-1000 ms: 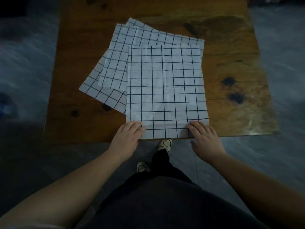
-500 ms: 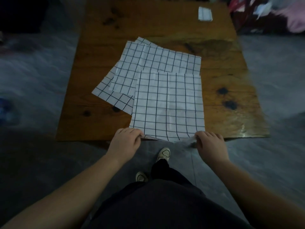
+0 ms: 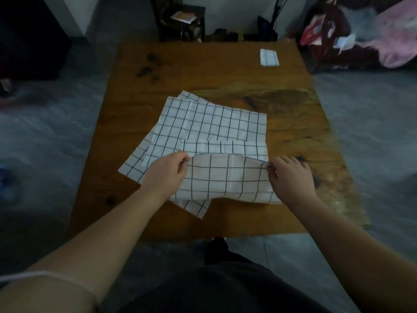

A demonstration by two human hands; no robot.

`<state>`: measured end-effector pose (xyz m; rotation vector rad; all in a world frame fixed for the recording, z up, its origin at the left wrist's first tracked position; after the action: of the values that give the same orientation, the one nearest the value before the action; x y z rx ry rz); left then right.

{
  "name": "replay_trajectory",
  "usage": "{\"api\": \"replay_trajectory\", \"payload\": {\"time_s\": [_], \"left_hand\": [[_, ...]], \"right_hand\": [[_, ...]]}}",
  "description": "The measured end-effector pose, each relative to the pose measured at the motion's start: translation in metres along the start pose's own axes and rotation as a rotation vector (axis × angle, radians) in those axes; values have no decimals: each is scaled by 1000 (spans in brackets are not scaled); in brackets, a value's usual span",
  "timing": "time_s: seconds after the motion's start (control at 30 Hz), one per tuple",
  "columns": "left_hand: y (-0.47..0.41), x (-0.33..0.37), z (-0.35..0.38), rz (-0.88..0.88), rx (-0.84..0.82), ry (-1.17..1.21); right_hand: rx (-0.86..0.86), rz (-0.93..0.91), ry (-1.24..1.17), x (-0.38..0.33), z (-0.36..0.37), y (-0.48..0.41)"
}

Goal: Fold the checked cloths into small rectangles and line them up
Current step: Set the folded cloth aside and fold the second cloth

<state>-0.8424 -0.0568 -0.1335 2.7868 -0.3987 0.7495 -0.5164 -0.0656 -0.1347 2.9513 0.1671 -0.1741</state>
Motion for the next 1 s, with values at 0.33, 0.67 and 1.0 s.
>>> {"api": "replay_trajectory", "payload": {"time_s": [0.33,0.67,1.0], "left_hand": [[-115,-44,21,-315,-247,-18],[-111,-40,48,-270,-303,-138],[-8,2,77,55,-438,-159]], "right_hand": [[-348,-16,8,23,38,-133],[-410,57,-53,23,63,-152],[-365,4,-241,-37,71,-20]]}}
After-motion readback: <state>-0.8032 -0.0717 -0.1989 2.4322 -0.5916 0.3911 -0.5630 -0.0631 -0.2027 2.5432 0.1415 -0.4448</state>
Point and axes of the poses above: each hand's wrist, its own y-axis away from the middle knuckle, its own z-axis out of the palm, x = y × z, the point moved 2 cm from there along -y, towards the middle knuckle, and after that the axes turned 14 degrees about -x, right-handed, at the moved point
